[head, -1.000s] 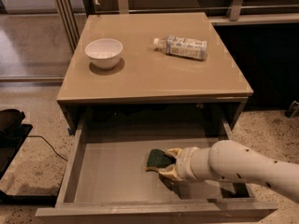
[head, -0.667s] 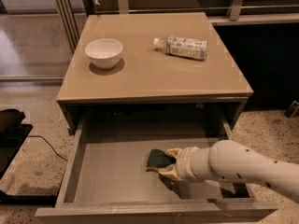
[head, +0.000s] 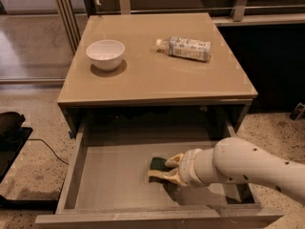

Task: Pick sponge from top drawer and place on counter

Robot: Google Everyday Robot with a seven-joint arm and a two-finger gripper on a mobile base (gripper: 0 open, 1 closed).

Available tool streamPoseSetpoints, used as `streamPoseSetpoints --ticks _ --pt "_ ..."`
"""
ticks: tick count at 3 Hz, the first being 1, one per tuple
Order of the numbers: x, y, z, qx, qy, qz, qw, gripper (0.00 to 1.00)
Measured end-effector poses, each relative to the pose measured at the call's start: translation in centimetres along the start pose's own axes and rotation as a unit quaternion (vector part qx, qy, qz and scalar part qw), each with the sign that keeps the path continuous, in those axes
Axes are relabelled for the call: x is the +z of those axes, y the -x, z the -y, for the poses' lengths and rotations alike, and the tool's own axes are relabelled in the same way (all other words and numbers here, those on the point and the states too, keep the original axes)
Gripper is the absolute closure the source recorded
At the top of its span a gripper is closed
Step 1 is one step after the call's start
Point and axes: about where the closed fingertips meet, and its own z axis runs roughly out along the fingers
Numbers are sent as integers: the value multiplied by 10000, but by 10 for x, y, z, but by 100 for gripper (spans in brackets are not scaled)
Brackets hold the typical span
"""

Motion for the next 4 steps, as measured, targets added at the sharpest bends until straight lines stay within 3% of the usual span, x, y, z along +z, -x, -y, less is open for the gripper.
streamPoseSetpoints --ticks 3,4 --pt "-99 68 3 -665 -540 215 9961 100" --pt "-136 101 36 -896 -972 188 9910 100"
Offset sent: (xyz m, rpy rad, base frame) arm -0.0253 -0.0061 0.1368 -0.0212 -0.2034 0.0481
